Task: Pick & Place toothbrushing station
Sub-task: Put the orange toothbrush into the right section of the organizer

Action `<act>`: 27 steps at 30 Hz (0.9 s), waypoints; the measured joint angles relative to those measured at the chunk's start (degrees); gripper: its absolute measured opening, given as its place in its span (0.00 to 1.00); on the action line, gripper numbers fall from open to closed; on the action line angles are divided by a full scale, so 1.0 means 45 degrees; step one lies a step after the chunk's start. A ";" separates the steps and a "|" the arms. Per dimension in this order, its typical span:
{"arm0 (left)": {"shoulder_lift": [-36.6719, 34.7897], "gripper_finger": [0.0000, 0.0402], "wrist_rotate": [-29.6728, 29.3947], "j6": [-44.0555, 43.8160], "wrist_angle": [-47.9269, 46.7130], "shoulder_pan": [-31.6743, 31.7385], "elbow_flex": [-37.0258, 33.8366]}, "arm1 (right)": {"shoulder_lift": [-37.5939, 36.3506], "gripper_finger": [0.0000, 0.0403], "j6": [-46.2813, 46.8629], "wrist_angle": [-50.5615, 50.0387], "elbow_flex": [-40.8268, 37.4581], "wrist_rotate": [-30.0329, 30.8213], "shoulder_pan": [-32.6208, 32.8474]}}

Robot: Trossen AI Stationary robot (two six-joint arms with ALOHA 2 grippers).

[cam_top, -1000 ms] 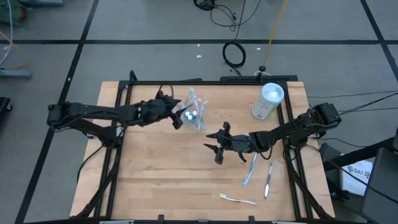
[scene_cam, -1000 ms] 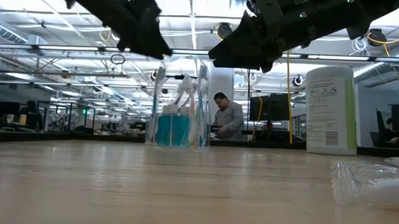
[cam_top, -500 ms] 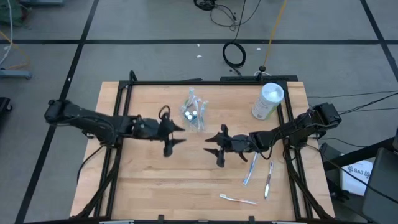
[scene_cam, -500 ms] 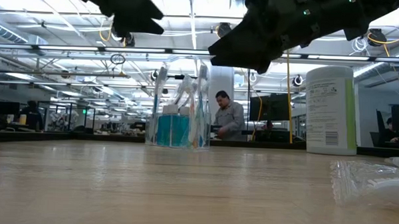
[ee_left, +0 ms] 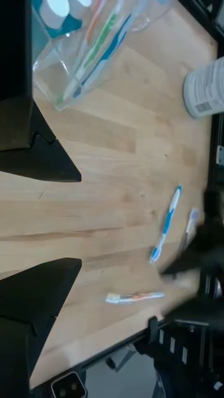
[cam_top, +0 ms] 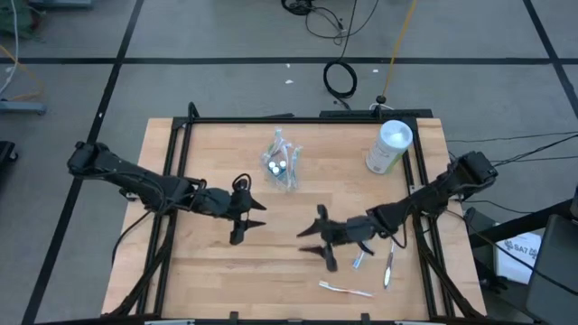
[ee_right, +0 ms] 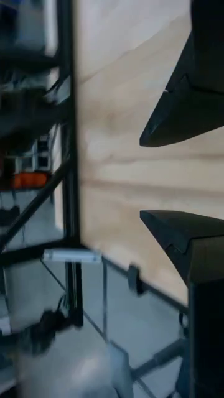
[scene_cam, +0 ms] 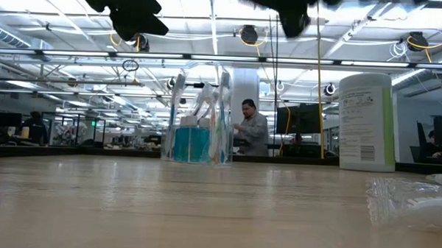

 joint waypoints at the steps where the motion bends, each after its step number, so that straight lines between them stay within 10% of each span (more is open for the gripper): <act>1: -0.0005 0.54 -0.0002 0.0000 0.0037 -0.0033 0.0000 | 0.0023 0.42 -0.0233 -0.0423 0.0434 0.0026 0.0240; 11: -0.0005 0.54 -0.0112 0.0010 0.0044 -0.0045 0.0000 | 0.2577 0.42 0.0075 -0.5699 0.4989 0.0929 0.2284; 27: 0.0000 0.54 -0.0121 -0.0301 -0.0057 -0.0055 0.0005 | 0.3458 0.42 0.6724 -1.1290 0.4882 0.0151 0.4402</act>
